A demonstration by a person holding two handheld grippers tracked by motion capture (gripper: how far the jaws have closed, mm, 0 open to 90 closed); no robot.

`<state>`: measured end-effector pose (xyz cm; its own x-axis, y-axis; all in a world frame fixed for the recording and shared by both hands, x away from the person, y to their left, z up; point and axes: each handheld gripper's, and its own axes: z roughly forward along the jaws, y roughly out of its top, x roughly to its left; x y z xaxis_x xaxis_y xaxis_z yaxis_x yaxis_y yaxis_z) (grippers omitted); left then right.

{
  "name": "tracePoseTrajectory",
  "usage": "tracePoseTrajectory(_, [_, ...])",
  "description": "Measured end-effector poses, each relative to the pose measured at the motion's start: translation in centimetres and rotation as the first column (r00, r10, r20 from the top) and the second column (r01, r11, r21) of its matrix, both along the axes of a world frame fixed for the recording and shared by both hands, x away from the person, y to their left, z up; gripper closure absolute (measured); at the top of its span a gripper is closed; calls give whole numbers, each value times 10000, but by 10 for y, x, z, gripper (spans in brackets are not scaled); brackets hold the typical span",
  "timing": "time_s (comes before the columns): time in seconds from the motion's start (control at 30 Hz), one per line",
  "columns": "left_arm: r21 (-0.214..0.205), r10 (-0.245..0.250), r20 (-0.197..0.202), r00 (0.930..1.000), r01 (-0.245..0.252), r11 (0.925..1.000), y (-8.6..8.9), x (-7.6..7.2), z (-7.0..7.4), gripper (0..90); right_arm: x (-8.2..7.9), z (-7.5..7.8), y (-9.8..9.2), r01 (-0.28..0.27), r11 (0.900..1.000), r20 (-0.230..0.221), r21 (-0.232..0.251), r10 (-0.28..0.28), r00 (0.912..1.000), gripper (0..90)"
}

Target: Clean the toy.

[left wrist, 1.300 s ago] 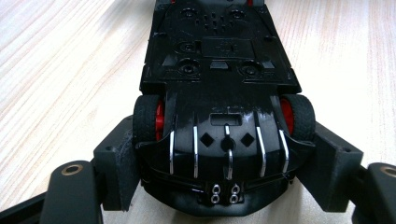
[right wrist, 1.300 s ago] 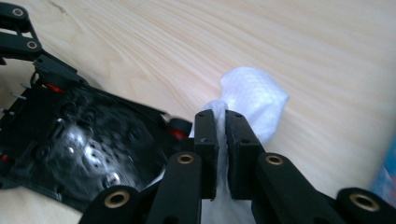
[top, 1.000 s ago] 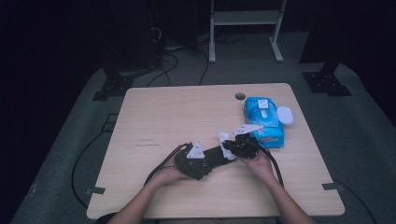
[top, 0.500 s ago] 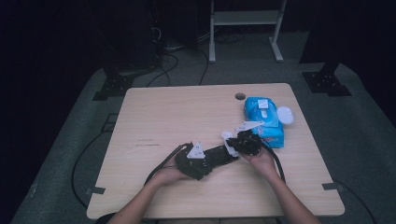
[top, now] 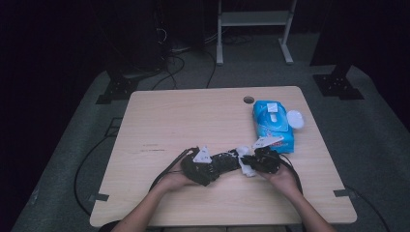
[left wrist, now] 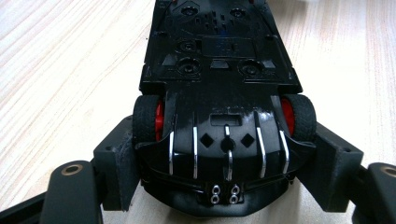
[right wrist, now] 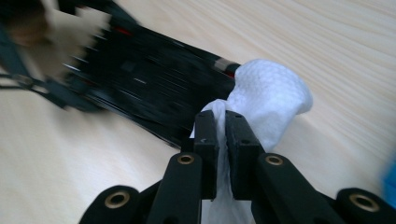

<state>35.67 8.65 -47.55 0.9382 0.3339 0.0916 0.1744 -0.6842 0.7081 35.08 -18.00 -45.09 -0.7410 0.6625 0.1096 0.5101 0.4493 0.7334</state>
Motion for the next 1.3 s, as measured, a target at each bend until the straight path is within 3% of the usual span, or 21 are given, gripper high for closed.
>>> tracePoseTrajectory(0.1, [13,21,90,10000,-22,10000,-1,-1,0,242,-1,1,18,-542,9985,197,22,542,9983,835])
tracePoseTrajectory(0.2, [61,11,157,9999,-12,10000,-1,-2,0,242,1,0,22,-631,9980,324,-34,632,9975,834])
tracePoseTrajectory(0.33, [34,-25,141,9999,24,10000,0,-1,0,242,5,-2,6,7,9999,345,-165,-2,9994,834])
tracePoseTrajectory(0.43, [71,12,139,9999,-13,10000,-1,0,1,242,6,-3,4,284,9996,240,44,-284,9993,836])
tracePoseTrajectory(0.5, [71,14,115,9999,-15,10000,-1,0,1,242,5,-2,14,106,9999,402,47,-108,9991,836])
tracePoseTrajectory(0.63, [118,60,148,9999,-61,9999,-1,-1,1,242,2,2,49,-905,9956,601,240,889,9942,835])
tracePoseTrajectory(0.73, [44,21,92,10000,-21,10000,1,0,0,241,5,6,67,-1223,9924,1063,-105,1227,9867,834])
tracePoseTrajectory(0.8, [62,-7,119,9999,7,10000,1,0,1,242,10,6,65,-948,9952,1172,-250,971,9883,832])
tracePoseTrajectory(0.9, [60,-19,146,9999,18,10000,1,0,0,242,22,3,46,-187,9981,1328,-592,264,9908,832])
tracePoseTrajectory(1.0, [35,-44,128,9999,43,10000,1,1,0,241,28,0,15,794,9954,891,-544,-743,9932,833])
tracePoseTrajectory(1.07, [13,-10,174,9998,10,10000,1,0,0,241,21,-4,1,1159,9931,533,-196,-1147,9920,834])
tracePoseTrajectory(1.17, [86,-36,154,9999,35,10000,1,1,1,242,8,-5,1,947,9952,644,-255,-929,9936,837])
tracePoseTrajectory(1.3, [98,-50,126,9999,49,9999,0,1,1,242,-3,4,22,-78,9999,684,-149,88,9976,837])
